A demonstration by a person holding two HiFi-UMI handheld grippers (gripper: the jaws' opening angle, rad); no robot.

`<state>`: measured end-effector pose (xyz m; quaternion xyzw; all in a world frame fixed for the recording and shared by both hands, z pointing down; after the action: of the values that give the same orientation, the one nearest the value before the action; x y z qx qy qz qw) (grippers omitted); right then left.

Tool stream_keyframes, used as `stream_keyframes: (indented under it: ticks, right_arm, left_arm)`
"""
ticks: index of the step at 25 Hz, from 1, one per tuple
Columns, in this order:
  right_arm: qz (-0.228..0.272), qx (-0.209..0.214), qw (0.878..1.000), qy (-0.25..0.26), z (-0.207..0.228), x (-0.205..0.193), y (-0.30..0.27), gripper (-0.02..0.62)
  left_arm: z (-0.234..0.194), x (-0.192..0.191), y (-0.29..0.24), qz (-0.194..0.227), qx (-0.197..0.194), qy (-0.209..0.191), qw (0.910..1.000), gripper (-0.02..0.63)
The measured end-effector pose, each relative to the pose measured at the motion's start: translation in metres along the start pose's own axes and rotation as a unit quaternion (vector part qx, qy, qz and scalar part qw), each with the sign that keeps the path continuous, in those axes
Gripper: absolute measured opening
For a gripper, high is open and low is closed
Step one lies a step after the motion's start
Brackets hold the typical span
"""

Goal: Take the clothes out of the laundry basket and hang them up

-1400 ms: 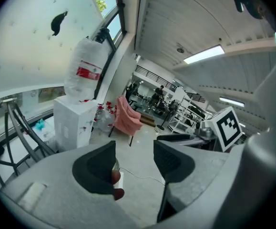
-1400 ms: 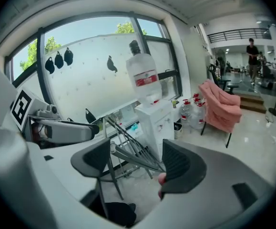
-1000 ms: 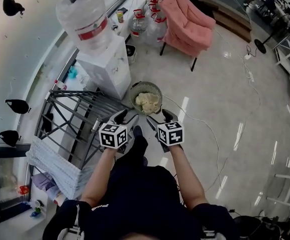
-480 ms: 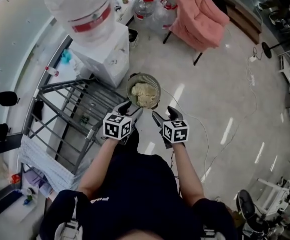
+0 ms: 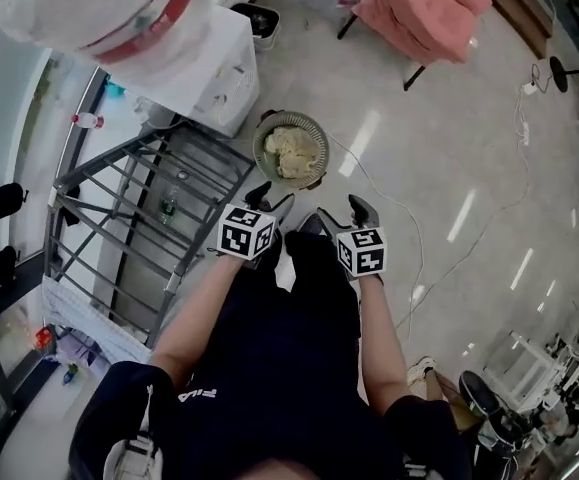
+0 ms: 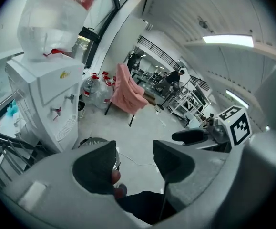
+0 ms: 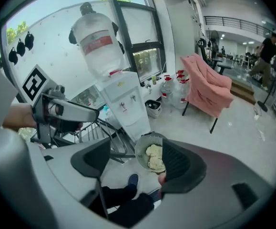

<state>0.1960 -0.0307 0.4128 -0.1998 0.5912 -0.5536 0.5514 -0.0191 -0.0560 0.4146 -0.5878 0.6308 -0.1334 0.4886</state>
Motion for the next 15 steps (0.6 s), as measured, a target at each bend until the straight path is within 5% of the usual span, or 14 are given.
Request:
stream_keyframes:
  ticks: [4,12,15]
  right_arm:
    - [-0.006,0.040,0.998,-0.047,0.033,-0.003,-0.036,0.336]
    - [-0.034,0.059,0.998,0.004,0.109,-0.023,-0.142,0.328]
    - [-0.040,0.077,0.996,-0.024,0.132,-0.046,-0.170,0.324]
  left_arm:
    - [-0.019,0.002,-0.036,-0.024,0.014,0.031,0.9991,0.252]
    - [-0.061,0.009,-0.154,-0.029,0.048,0.055,0.9969,0.252]
    - [-0.069,-0.006,-0.206,-0.060,0.041,0.053,0.9960,0.252]
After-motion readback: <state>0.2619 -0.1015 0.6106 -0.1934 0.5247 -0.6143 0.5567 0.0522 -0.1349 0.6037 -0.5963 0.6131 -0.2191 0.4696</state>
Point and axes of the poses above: the fingertips, and each gripper's own axes: y backward along the fingers, z to its right, x out of its top, the point moved 9 cm from there along y, backward along the fingers, and after that the axes turned 11 degrees about -z, right-handed, at the moved point
